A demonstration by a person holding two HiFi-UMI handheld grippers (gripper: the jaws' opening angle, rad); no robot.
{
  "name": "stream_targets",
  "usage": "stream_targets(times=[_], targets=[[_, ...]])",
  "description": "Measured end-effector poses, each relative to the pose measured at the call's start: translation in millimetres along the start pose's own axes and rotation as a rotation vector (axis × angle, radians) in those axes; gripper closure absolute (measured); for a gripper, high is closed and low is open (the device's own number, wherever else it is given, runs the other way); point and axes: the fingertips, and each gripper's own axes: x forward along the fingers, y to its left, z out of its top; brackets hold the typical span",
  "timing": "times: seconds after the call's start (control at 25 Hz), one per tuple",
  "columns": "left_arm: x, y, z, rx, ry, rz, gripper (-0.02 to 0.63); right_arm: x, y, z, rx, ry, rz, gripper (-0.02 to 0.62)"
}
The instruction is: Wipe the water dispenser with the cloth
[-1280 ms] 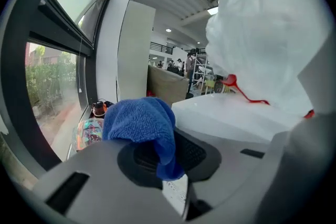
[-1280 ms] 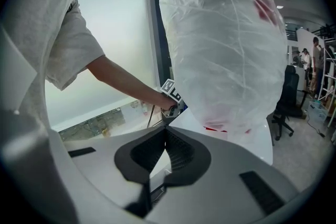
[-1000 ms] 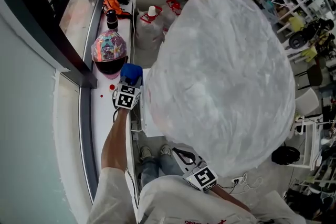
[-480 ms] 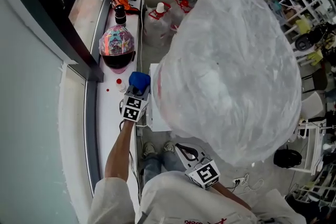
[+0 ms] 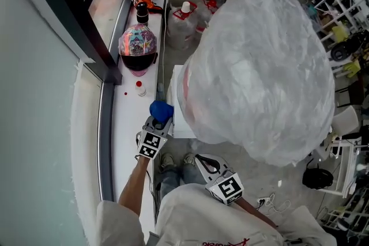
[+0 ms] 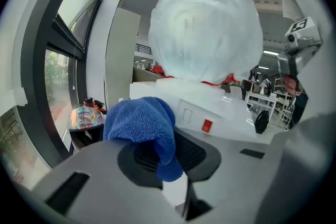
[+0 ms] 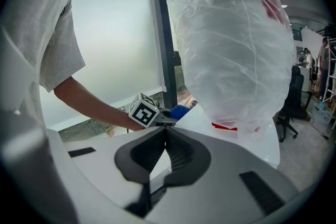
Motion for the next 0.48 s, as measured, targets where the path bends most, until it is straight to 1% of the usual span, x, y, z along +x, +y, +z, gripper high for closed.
stream_targets(times=[0.12, 0.32, 0.48], targets=[[-19.6, -17.2, -6.3, -0.029, -0.014, 0.003, 0.548, -0.2, 5.2, -3.4, 0.011, -0.003, 0.009, 0.58], [-47.4, -53.6, -17.4, -0.006, 0.001, -0.033, 0.548, -2.0, 12.3, -2.3, 0.008, -0.011, 0.021, 0.58], [-62.3, -70.8, -27.9, -0.007, 0.014, -0.058, 0.548, -2.7, 15.2, -3.0, 0.009, -0.011, 0.023, 0.581]])
